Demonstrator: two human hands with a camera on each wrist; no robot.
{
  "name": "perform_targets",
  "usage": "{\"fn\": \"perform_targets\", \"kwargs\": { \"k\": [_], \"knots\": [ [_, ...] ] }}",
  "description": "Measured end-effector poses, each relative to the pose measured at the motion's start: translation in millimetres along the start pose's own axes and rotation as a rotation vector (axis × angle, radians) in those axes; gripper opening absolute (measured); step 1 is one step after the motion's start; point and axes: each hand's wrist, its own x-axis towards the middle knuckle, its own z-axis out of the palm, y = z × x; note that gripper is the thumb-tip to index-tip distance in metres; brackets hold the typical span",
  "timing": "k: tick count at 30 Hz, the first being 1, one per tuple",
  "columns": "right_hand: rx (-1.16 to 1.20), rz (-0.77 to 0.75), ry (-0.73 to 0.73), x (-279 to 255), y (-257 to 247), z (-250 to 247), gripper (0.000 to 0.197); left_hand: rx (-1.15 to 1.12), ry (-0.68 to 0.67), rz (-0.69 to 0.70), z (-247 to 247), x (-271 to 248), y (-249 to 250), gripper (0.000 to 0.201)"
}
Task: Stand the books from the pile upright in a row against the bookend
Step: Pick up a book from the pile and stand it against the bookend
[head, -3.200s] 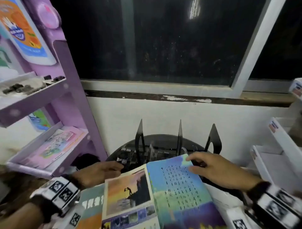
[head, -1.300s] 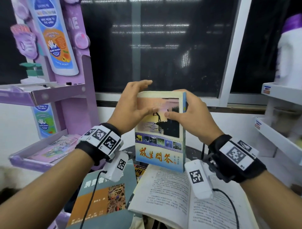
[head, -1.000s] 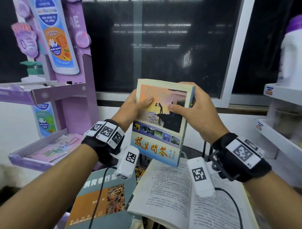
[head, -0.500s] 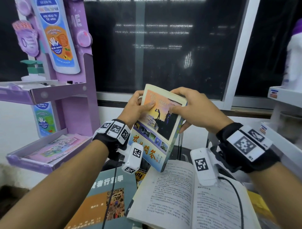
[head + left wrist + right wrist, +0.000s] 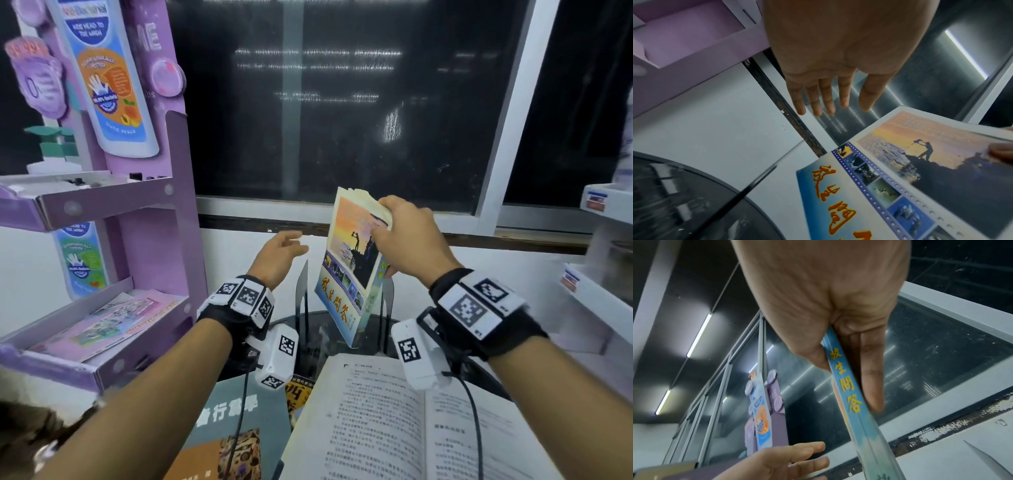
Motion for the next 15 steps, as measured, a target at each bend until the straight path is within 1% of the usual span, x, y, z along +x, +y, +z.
{"fn": "perform_targets", "kwargs": {
  "k": [2,5,8,11,15],
  "knots": [
    [-0.027,0.033,0.0,8,4,16,0.018,0.05,-0.042,-0.065,1,6,-12,0.037],
    [-0.055,0.074,-0.027,21,10,42,0.023,0.113,-0.124,-0.177,3,12,-25,0.035],
    [-0.09,0.097,-0.07,31,16,66,0.02,0.138,-0.186,-0.252,4,16,-35,0.036],
    [-0.097,0.117,-0.116,38,21,88,0.016,0.079,-0.213,-0.264,1,15,-40,0.035],
    [-0.134,0.143,-0.162,46,22,113,0.021,0.021,-0.227,-0.238,-4,12,-45,0.033]
  ]
}}
